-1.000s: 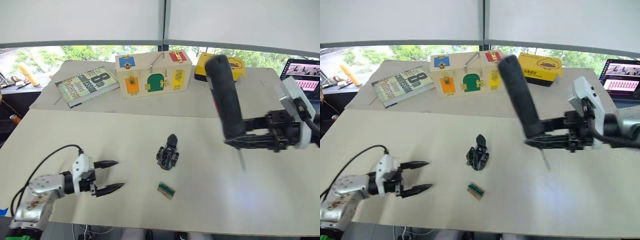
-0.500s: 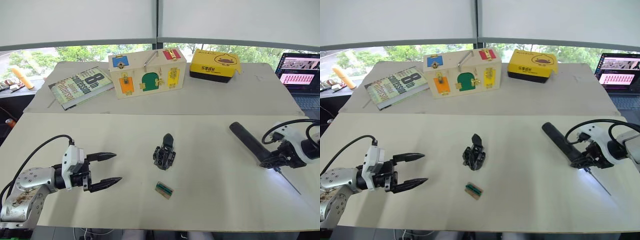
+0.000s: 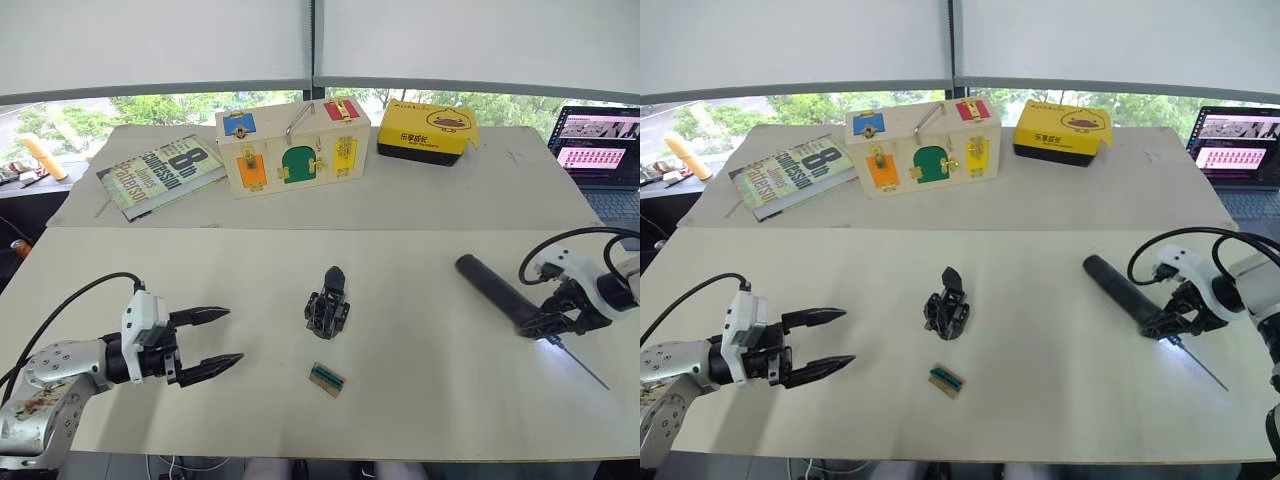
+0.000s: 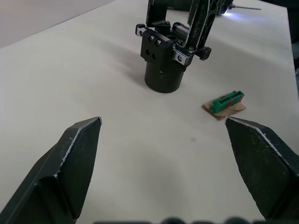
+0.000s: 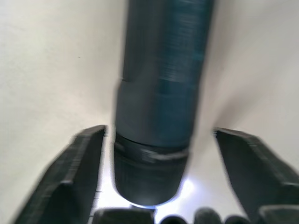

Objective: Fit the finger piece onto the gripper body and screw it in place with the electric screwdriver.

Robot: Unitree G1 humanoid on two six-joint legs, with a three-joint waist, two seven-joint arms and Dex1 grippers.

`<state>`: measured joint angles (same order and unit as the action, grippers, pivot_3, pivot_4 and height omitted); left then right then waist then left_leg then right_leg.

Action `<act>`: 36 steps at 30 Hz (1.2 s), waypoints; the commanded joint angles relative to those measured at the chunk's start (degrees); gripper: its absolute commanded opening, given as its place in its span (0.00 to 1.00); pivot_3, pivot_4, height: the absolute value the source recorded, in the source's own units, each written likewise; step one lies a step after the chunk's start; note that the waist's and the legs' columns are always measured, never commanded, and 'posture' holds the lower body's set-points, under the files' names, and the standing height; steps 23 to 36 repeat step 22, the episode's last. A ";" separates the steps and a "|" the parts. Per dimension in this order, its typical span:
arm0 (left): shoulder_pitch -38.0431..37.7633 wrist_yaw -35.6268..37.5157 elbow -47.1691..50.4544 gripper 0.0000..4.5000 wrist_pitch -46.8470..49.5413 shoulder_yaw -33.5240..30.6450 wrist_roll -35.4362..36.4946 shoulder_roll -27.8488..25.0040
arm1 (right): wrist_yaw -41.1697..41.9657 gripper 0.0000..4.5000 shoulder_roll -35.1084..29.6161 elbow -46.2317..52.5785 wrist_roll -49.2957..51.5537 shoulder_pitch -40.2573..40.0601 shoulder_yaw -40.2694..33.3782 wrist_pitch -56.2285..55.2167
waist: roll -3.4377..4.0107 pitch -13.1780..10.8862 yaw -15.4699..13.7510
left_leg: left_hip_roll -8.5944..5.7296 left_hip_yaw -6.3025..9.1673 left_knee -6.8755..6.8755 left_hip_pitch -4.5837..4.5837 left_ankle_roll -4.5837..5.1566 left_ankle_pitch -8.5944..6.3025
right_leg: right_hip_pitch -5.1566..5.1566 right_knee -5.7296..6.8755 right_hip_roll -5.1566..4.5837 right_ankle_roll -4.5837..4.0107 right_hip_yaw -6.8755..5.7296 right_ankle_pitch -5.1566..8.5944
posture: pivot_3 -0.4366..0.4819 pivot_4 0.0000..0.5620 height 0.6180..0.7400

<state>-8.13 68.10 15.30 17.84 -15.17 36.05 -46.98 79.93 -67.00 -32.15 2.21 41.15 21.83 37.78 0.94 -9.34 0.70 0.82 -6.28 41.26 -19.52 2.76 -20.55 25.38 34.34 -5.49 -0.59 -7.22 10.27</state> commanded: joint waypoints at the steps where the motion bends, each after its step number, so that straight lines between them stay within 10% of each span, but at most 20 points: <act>1: -0.70 -0.08 1.07 1.00 -0.94 -3.49 0.02 -0.96 | -0.71 0.99 -3.27 0.69 0.22 -0.80 -6.14 -6.79 | 0.00 0.00 0.01 | 0.00 -0.05 -0.02 0.07 0.00 0.00 | 0.01 0.06 0.00 0.00 0.07 0.00 | 0.48 0.27 1.00; 12: -2.47 -1.77 -9.51 1.00 -16.45 -6.70 -11.90 -0.53 | 9.04 0.99 5.84 19.21 26.84 -14.27 -34.55 -35.81 | -0.09 -0.03 0.31 | 0.08 -0.28 0.00 0.50 -0.10 0.00 | -0.15 0.51 0.11 -0.04 0.32 0.09 | 0.48 0.27 1.00; 22: -5.85 -7.21 -10.62 1.00 -22.27 -8.19 -14.88 2.49 | 3.80 0.99 21.53 31.67 25.71 -26.80 -34.07 -49.55 | -0.37 -0.02 -0.60 | 0.00 -0.25 0.04 0.52 -0.05 -0.03 | -0.10 0.65 -0.28 -0.15 0.28 0.04 | 0.48 0.27 1.00; 36: -5.85 -7.21 -10.62 1.00 -22.27 -8.19 -14.88 2.49 | 3.80 0.99 21.53 31.67 25.71 -26.80 -34.07 -49.55 | -0.37 -0.02 -0.60 | 0.00 -0.25 0.04 0.52 -0.05 -0.03 | -0.10 0.65 -0.28 -0.15 0.28 0.04 | 0.48 0.27 1.00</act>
